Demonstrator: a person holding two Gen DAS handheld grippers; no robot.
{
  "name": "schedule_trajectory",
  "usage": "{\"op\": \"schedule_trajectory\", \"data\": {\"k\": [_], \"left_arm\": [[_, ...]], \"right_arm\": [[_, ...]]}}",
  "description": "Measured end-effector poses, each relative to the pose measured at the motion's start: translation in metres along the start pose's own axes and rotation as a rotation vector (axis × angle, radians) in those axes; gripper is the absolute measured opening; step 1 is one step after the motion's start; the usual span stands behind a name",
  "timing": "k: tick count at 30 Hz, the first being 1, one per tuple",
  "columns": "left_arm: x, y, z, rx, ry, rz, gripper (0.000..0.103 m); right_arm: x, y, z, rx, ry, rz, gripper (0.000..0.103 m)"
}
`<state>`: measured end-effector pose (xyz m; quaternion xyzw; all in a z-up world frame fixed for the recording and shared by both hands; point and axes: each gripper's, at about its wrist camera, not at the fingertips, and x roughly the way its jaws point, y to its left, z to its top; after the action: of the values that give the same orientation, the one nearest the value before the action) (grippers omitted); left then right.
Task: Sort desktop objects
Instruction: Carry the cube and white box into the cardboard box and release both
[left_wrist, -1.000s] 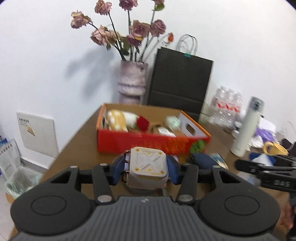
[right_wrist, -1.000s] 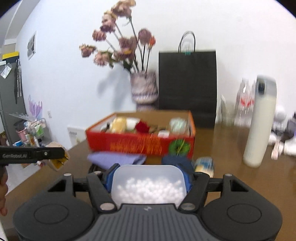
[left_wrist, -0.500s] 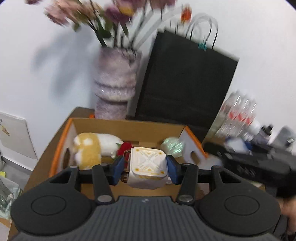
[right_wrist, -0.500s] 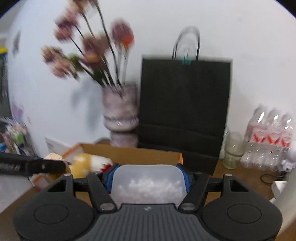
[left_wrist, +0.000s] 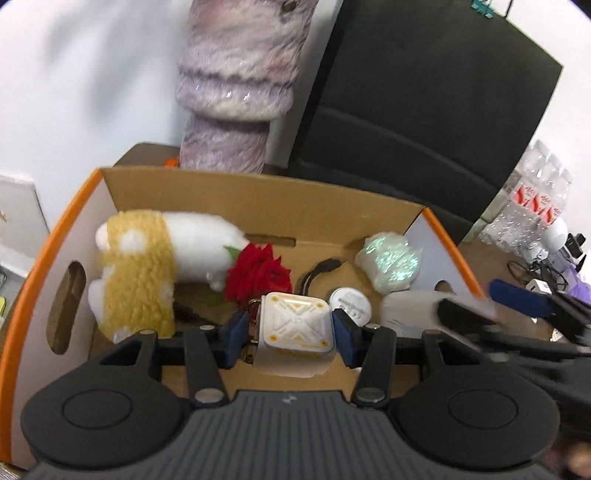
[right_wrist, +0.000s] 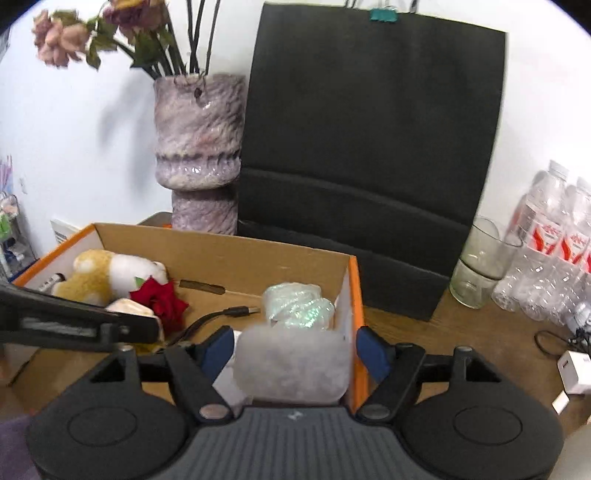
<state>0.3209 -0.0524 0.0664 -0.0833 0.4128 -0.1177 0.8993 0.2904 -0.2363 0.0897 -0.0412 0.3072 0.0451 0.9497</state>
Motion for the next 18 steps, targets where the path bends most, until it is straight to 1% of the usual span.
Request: {"op": "schedule_trajectory", "data": {"k": [1,2,3,4,5,6,7,8,9,12,14,15,16,17,18], "left_arm": [[0.003,0.000,-0.001,0.001,0.010,0.007,0.050],[0.006,0.000,-0.001,0.003,0.016,0.014,0.051],[0.008,-0.001,-0.002,0.005,0.019,0.016,0.049],[0.009,-0.002,-0.002,0.006,0.023,0.011,0.048],[0.010,-0.002,-0.001,0.003,0.031,0.004,0.049],[0.007,-0.001,0.000,-0.007,0.039,-0.007,0.051],[0.003,0.000,0.002,-0.013,0.040,-0.031,0.056],[-0.004,0.001,0.003,-0.013,0.030,-0.052,0.058],[-0.011,0.003,0.004,-0.011,0.010,-0.063,0.059],[-0.035,0.007,0.007,0.006,-0.045,-0.032,0.061],[-0.049,0.010,0.005,0.019,-0.058,-0.003,0.068],[-0.055,0.011,0.002,0.029,-0.061,0.010,0.079],[-0.063,0.012,-0.002,0.039,-0.071,0.032,0.092],[-0.070,0.013,-0.007,0.042,-0.092,0.056,0.099],[-0.077,0.014,-0.013,0.042,-0.121,0.081,0.103]], "right_arm": [[-0.007,-0.003,0.000,0.010,-0.001,0.019,0.051],[-0.011,-0.004,0.001,0.007,0.014,0.036,0.042],[-0.014,-0.003,0.001,-0.007,0.031,0.040,0.023],[-0.017,-0.001,-0.001,-0.022,0.046,0.035,0.013],[-0.016,0.001,-0.002,-0.044,0.069,0.027,0.013],[-0.014,0.004,-0.004,-0.070,0.095,0.029,0.013],[-0.013,0.005,-0.005,-0.082,0.115,0.032,0.013],[-0.013,0.007,-0.008,-0.084,0.130,0.029,0.013],[-0.014,0.007,-0.009,-0.080,0.131,0.032,0.013],[-0.022,0.004,-0.010,-0.046,0.119,0.059,0.016],[-0.027,0.005,-0.011,-0.038,0.107,0.067,0.016],[-0.030,0.006,-0.012,-0.028,0.106,0.078,0.016],[-0.032,0.007,-0.012,-0.015,0.106,0.089,0.016],[-0.036,0.007,-0.013,-0.002,0.105,0.099,0.016],[-0.041,0.009,-0.015,0.005,0.098,0.107,0.017]]}}
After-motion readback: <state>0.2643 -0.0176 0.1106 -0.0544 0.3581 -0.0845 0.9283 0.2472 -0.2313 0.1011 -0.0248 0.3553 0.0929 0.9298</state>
